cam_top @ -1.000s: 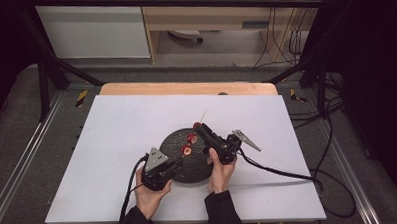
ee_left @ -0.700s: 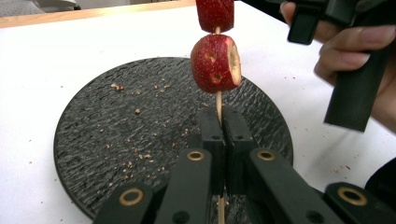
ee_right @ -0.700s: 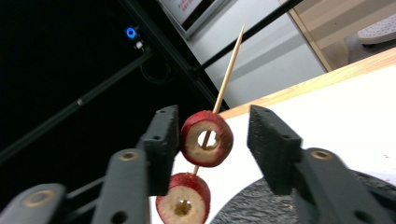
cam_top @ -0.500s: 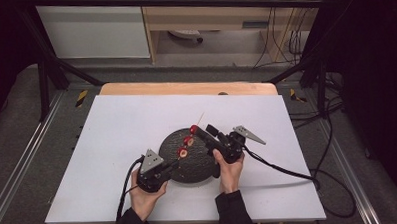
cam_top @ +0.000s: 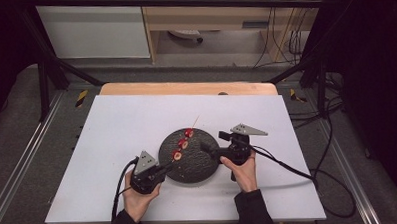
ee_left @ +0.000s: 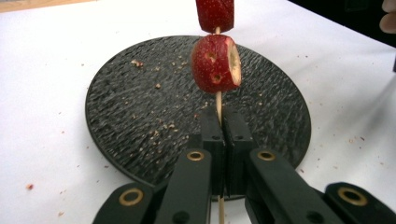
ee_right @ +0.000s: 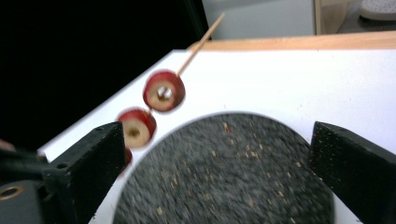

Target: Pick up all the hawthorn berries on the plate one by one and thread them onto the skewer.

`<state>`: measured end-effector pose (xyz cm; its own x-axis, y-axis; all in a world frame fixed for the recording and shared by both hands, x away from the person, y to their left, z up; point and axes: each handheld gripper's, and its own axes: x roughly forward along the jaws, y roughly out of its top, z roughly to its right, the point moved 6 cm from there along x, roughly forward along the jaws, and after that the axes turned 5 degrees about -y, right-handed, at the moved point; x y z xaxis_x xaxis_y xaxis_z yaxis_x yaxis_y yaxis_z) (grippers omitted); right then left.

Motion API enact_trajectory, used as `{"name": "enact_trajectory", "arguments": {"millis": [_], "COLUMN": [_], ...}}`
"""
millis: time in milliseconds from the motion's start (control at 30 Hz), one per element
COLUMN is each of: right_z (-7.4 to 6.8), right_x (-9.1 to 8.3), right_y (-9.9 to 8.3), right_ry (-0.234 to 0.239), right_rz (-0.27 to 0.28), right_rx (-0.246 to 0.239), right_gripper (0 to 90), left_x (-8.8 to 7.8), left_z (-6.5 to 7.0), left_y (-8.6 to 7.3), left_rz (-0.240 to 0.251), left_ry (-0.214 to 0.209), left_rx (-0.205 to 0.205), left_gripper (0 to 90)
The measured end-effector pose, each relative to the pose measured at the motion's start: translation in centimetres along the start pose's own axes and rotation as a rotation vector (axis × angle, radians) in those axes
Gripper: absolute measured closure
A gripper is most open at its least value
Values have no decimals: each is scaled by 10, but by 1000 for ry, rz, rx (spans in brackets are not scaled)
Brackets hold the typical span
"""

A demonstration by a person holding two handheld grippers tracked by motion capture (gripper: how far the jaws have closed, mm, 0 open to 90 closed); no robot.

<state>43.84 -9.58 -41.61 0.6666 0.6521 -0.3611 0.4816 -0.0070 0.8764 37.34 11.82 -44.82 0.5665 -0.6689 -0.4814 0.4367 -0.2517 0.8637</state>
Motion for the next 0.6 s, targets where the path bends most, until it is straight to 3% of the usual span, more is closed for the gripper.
{"name": "enact_trajectory", "arguments": {"millis": [200,333,500,600], "right_z": [4,10,21,29], "right_x": [-4,-10,-22,-30], "right_y": [-10,-18,-31,-40], "right_ry": [-12,-16,30,30], "right_rz": [-107,-155,-186,-204], "right_rx": [-103,-140,-183,-203], "right_gripper": [7,7,6,7], "left_x": [-6,-9,-15,-17], "left_z": [-6,-8,-12,-15], "left_y": [-2,-2,0,3], "left_rz": [-15,-22,-38,-53], "left_ry": [-3,-4,-4,-4], "left_rx": [-4,-4,4,10], "left_gripper": [882,882,882,882]}}
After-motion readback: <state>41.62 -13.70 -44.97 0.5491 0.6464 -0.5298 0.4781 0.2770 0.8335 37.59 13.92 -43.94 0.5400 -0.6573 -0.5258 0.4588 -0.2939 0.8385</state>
